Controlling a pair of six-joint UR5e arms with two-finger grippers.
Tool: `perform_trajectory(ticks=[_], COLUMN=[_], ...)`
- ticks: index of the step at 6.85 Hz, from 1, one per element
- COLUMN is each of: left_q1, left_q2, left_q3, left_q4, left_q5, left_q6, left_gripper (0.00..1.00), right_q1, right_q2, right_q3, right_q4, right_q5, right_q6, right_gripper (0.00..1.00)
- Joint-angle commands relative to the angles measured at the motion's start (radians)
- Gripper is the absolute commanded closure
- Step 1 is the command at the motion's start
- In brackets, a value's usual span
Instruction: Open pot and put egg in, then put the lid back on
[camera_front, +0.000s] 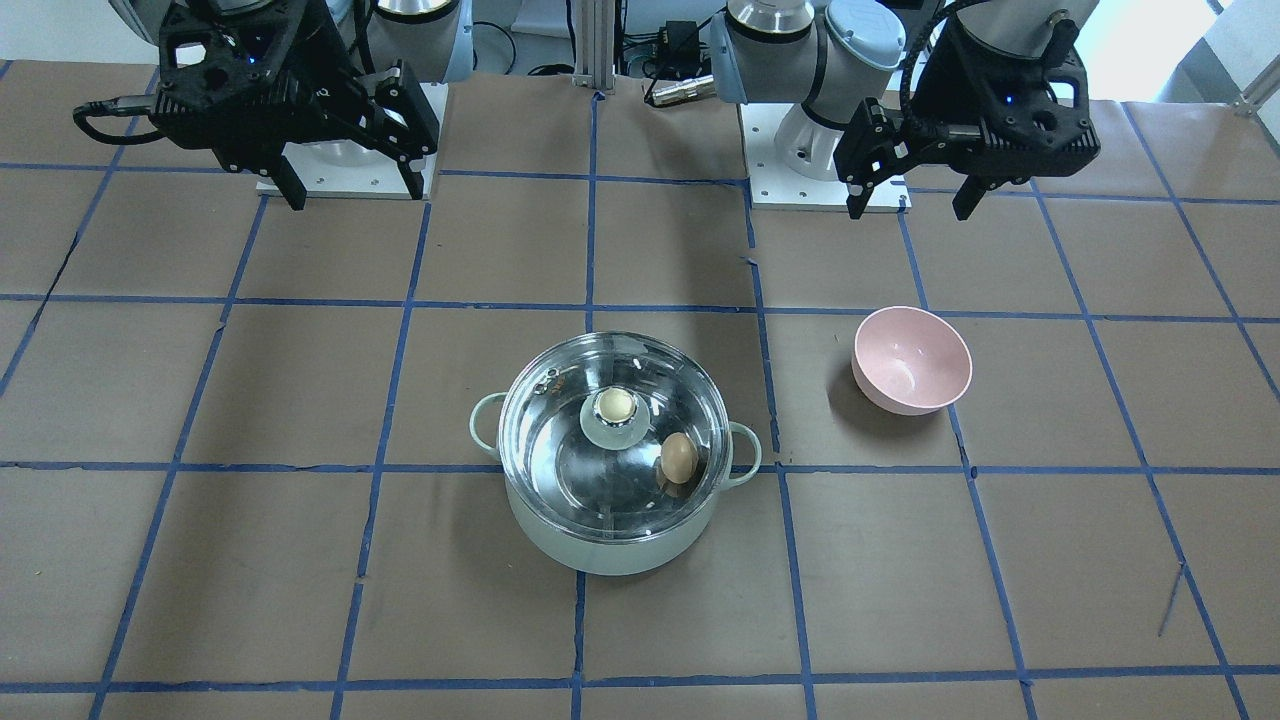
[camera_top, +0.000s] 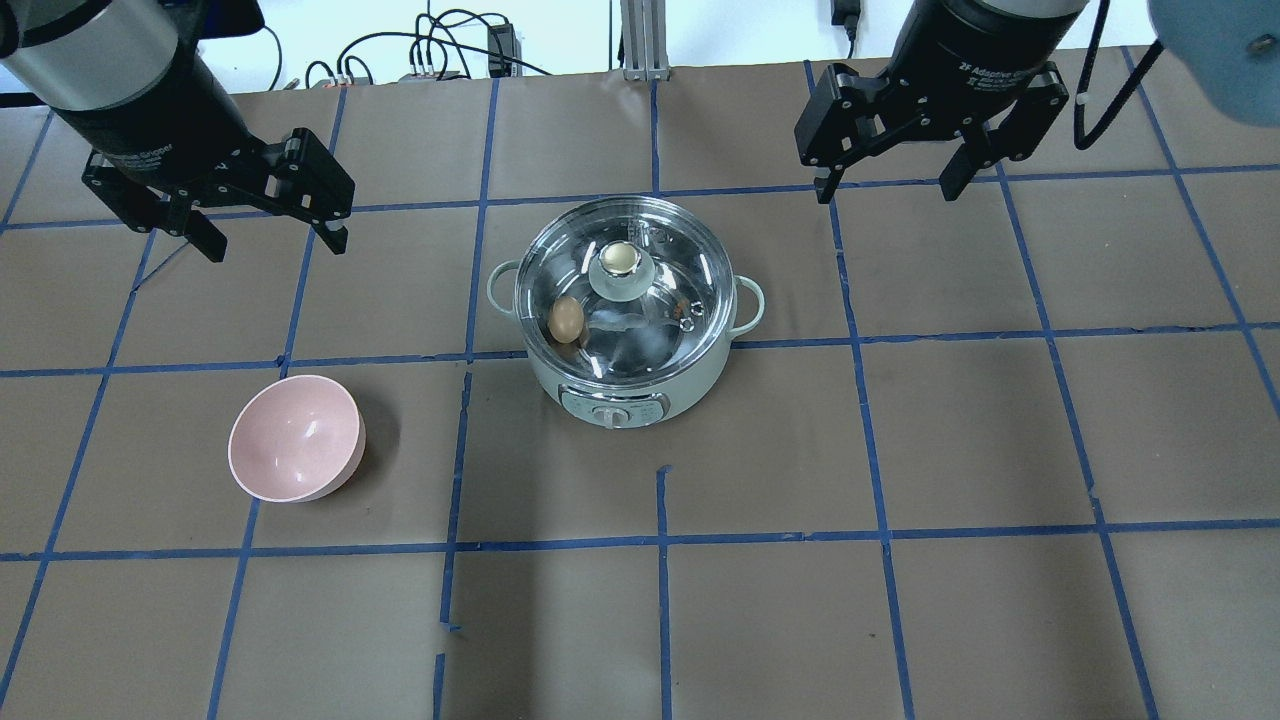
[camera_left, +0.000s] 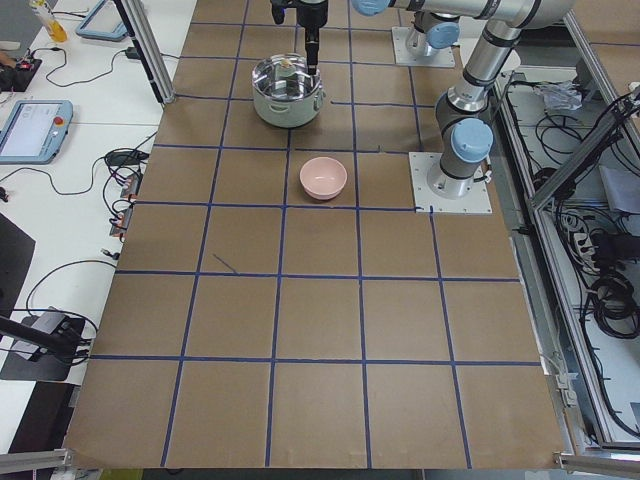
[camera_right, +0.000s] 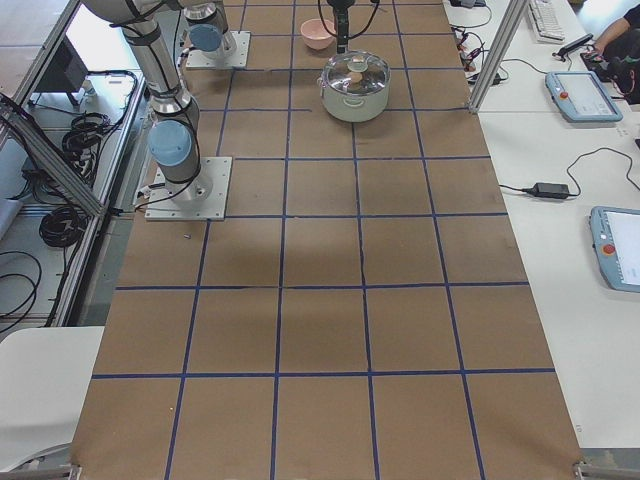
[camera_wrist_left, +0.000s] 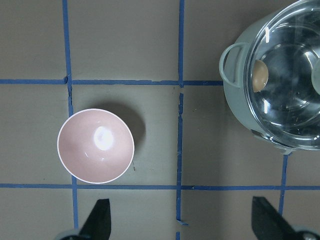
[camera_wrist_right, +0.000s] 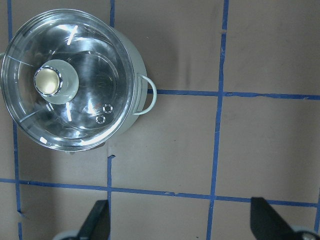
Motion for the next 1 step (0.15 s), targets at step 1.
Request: perform_trajectory(ticks=[1], left_q1=[0.0], left_q2=[0.0], left_q3=[0.001], left_q4=[0.0], left_q5=[0.0], left_q6=[0.0], left_gripper=[0.0], right_q1=[-0.001], right_q2=[0.0], right_q3=[0.0], right_q4=[0.0], right_q5=[0.0], right_q6=[0.0], right_gripper=[0.0])
